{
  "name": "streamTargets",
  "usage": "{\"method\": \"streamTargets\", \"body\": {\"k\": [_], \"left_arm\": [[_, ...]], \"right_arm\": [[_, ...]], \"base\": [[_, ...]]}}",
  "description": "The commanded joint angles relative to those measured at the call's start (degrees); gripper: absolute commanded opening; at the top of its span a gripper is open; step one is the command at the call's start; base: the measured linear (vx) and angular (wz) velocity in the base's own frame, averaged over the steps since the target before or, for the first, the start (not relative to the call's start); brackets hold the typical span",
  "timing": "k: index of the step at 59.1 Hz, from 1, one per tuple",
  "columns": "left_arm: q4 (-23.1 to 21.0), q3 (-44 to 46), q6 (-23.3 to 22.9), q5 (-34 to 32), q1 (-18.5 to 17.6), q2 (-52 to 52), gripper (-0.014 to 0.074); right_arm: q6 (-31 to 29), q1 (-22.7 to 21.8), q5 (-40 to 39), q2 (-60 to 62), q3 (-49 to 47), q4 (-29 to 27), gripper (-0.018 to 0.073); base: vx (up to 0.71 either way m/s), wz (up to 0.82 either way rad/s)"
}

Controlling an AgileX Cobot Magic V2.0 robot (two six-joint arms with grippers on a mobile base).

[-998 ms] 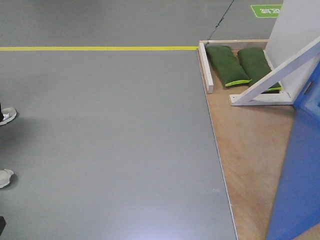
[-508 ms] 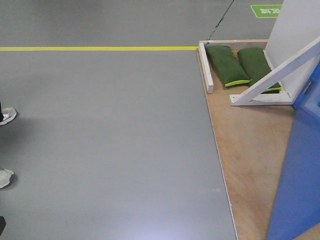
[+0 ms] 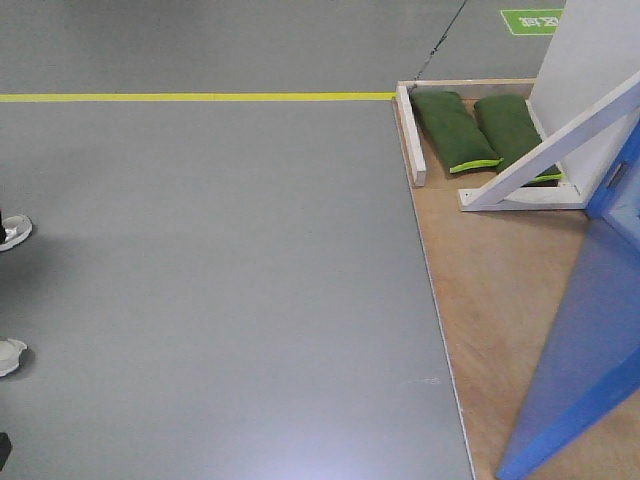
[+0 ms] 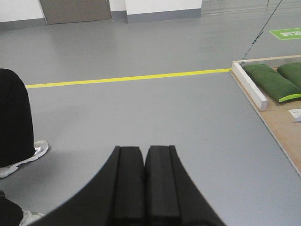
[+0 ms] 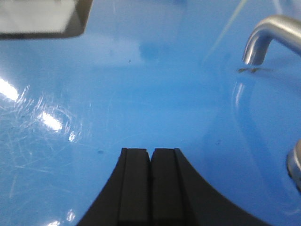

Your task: Move to blue door and open it

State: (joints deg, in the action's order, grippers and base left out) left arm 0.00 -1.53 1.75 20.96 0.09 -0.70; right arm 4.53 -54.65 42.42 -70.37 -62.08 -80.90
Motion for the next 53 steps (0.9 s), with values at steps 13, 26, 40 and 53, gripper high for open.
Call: {"method": "streamTargets", "body": {"k": [13,26,40,53], "left_arm": [[0.0,-0.03,-0.18,-4.5,0.14,-0.86,0.007],[0.0,-0.03,-0.18,-4.5,0.14,-0.86,0.007],[0.0,-0.03,-0.18,-4.5,0.14,-0.86,0.007],[0.0,-0.03,-0.18,-4.5,0.14,-0.86,0.007]], "right_arm": [[-0.76,14.03,4.13,-0.03,-11.01,-3.97,-0.0011],[-0.76,23.17,0.19,-5.15,-21.85,4.2,-0.0011],[-0.76,28.41,-2.16,-10.41,-27.69,16.48,-0.0011],[-0.76,30.48,-2.66,-11.95,-27.89,19.36,-0.0011]], "base": [[0.0,0.0],[0.0,0.0],[0.0,0.0],[0.0,0.0]]}}
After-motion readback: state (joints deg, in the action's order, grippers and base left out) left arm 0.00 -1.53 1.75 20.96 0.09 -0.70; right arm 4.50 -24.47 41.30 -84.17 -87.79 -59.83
